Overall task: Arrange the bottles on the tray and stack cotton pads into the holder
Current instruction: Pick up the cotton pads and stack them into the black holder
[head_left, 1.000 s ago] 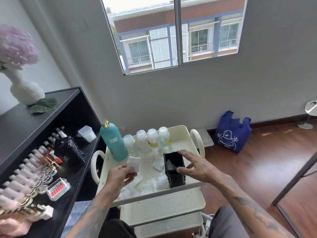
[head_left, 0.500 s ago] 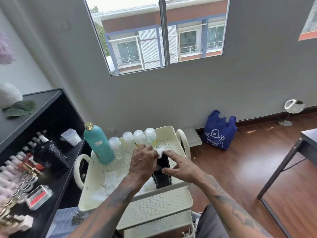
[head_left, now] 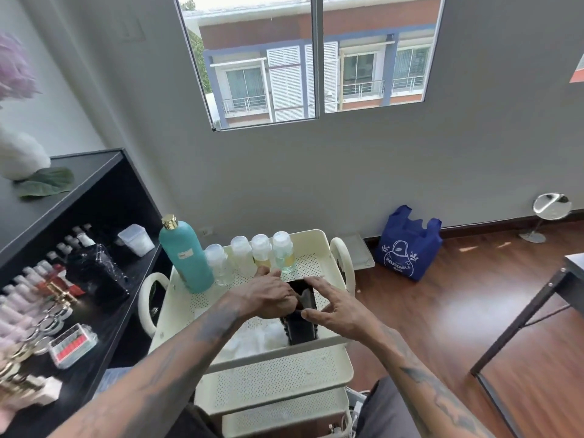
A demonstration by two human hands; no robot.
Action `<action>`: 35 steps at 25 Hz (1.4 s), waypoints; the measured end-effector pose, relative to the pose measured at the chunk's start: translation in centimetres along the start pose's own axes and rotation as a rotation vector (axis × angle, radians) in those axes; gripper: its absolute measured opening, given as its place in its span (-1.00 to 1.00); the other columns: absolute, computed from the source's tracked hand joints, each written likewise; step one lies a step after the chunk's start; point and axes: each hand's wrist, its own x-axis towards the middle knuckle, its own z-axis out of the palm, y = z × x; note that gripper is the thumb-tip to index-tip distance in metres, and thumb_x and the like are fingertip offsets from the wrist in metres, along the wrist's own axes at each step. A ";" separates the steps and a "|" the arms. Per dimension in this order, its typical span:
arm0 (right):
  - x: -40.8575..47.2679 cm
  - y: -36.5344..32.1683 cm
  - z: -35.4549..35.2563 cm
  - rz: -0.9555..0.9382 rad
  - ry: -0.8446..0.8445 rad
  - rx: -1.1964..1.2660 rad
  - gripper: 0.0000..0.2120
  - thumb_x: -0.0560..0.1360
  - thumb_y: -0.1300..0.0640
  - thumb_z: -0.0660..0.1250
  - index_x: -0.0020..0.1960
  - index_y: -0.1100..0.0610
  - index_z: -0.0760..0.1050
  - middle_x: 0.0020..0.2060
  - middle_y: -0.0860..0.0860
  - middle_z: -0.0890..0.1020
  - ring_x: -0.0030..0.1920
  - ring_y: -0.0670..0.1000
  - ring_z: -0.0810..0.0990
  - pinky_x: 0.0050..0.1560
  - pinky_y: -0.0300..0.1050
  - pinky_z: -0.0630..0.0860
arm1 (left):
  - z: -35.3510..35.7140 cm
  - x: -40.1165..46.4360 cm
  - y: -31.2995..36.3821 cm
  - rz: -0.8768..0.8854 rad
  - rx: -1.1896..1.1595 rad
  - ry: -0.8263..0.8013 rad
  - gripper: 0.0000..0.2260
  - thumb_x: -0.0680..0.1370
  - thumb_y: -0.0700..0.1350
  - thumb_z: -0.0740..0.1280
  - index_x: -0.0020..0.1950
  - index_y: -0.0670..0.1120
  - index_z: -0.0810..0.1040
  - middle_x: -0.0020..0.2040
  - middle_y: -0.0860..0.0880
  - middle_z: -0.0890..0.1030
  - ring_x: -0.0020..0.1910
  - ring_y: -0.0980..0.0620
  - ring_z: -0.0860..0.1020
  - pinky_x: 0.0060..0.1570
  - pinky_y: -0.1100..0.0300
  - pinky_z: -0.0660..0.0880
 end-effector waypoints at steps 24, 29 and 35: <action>7.4 -8.7 13.2 0.187 -0.378 -1.128 -0.72 0.63 0.23 0.13 0.27 0.30 0.45 0.13 0.14 0.56 0.08 0.02 0.59 0.15 -0.13 0.58 | 16.9 -6.6 -8.2 -0.787 -0.835 0.373 -0.82 0.39 -0.04 0.40 -0.04 0.15 0.65 0.05 0.15 0.63 -0.07 0.11 0.58 -0.07 0.15 0.56; 8.8 -8.4 12.3 0.116 -0.323 -1.108 -0.76 0.57 0.29 0.23 0.21 0.29 0.51 0.07 0.15 0.55 -0.13 0.00 0.51 0.02 -0.14 0.59 | 17.6 -6.2 -8.3 -0.807 -0.798 0.429 -0.84 0.38 -0.01 0.41 -0.07 0.15 0.66 0.02 0.15 0.63 -0.14 0.11 0.54 -0.17 0.19 0.50; 9.0 -8.8 9.5 0.077 -0.230 -0.597 -0.80 0.62 0.15 0.24 0.21 0.08 0.52 0.02 0.10 0.63 -0.30 -0.03 0.67 -0.35 -0.24 0.62 | 17.5 -6.2 -8.1 -0.806 -0.800 0.456 -0.88 0.36 0.00 0.40 -0.12 0.15 0.64 -0.02 0.16 0.61 -0.12 0.11 0.55 -0.15 0.17 0.49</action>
